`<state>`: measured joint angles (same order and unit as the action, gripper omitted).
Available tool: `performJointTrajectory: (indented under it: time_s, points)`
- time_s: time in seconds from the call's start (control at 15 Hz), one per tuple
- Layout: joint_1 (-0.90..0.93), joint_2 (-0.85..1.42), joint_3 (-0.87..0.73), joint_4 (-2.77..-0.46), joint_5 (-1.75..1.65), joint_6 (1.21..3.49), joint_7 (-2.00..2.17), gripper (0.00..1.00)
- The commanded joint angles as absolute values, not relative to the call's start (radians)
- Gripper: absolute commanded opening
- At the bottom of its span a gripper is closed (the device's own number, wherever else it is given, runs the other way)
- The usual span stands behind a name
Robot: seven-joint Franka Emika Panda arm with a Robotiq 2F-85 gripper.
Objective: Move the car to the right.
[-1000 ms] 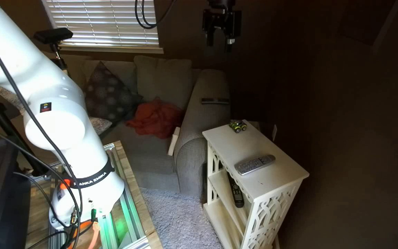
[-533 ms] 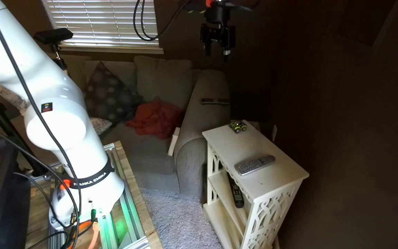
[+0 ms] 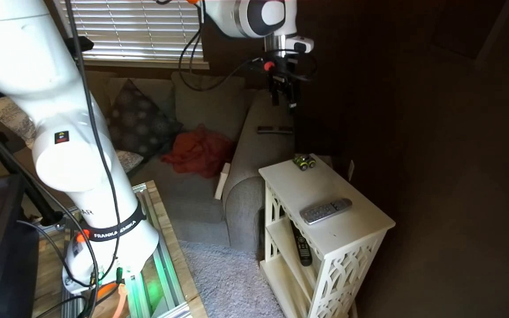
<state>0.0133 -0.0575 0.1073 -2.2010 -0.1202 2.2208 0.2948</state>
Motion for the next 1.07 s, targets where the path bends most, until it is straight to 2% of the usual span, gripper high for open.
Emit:
performJointTrajectory:
  time_s: [0.0, 0.4, 1.0]
  points:
    - [0.028, 0.059, 0.092, -2.179, -0.142, 2.355, 0.374, 1.00]
    - [0.056, 0.212, 0.042, -2.156, -0.252, 2.495, 0.399, 1.00]
    - [0.065, 0.234, 0.032, -2.143, -0.176, 2.470, 0.353, 1.00]
